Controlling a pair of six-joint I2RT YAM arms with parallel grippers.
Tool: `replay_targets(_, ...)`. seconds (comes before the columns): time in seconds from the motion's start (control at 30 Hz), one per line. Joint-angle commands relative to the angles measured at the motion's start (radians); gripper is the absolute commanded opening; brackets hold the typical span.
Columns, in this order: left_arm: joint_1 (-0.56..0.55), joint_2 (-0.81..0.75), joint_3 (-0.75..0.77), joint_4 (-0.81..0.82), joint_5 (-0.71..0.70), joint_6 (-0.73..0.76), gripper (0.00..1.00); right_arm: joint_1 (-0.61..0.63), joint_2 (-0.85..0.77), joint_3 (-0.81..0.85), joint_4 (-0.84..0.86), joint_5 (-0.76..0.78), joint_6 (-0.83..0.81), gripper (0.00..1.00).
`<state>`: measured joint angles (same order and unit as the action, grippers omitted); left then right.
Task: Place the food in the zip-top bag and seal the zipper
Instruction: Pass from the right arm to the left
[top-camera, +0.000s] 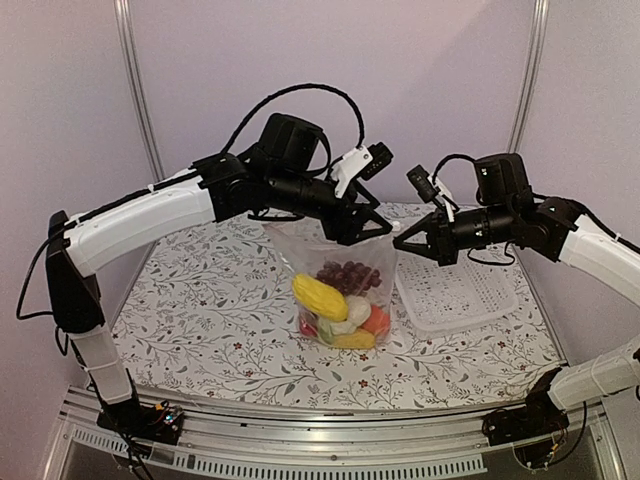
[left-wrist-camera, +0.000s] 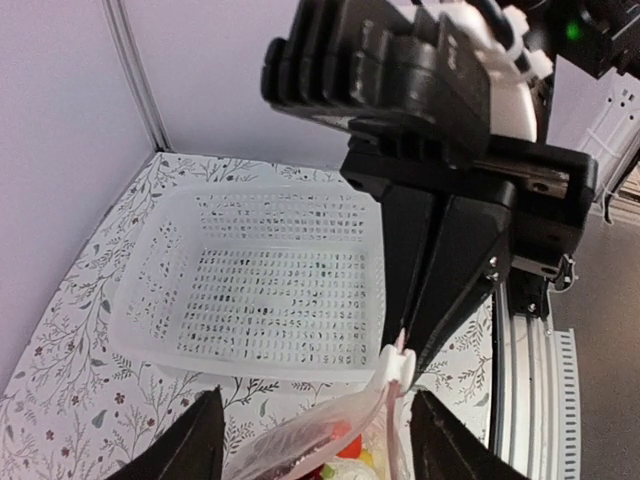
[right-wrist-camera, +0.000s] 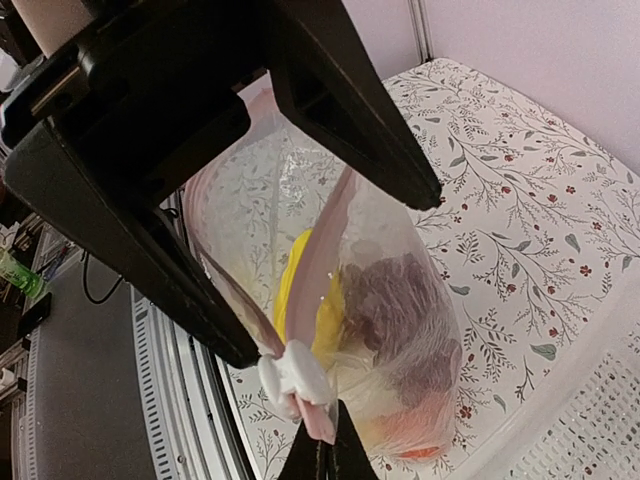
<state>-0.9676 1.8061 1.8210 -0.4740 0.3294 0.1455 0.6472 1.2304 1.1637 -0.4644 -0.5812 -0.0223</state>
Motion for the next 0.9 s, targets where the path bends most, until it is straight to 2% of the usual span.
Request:
replay_targets(0.0, -0.021, 0.016, 0.025, -0.036, 0.029, 0.078, 0.57, 0.005, -0.035, -0.009, 0.003, -0.008, 0.002, 0.00)
replay_targets(0.13, -0.034, -0.004, 0.001, -0.077, -0.005, 0.117, 0.47, 0.004, -0.038, -0.005, 0.001, -0.004, -0.002, 0.01)
replay_targets(0.23, -0.039, -0.010, -0.011, -0.083, -0.052, 0.130, 0.30, 0.004, -0.037, -0.003, -0.002, -0.010, -0.008, 0.05)
replay_targets(0.37, -0.042, 0.003, -0.002, -0.083, -0.073, 0.138, 0.20, 0.005, -0.026, -0.009, -0.002, -0.021, -0.026, 0.23)
replay_targets(0.43, -0.040, 0.010, 0.007, -0.081, -0.071, 0.138, 0.15, 0.004, -0.010, -0.001, -0.003, -0.022, -0.032, 0.27)
replay_targets(0.57, -0.041, 0.010, 0.011, -0.080, -0.067, 0.136, 0.13, 0.004, 0.013, 0.020, -0.009, -0.007, -0.044, 0.33)
replay_targets(0.77, -0.041, -0.007, -0.001, -0.079, -0.052, 0.128, 0.12, 0.005, 0.027, 0.036, -0.016, 0.027, -0.074, 0.33)
replay_targets(0.87, -0.041, -0.012, -0.005, -0.078, -0.044, 0.121, 0.12, 0.004, 0.040, 0.047, -0.019, 0.040, -0.082, 0.37)
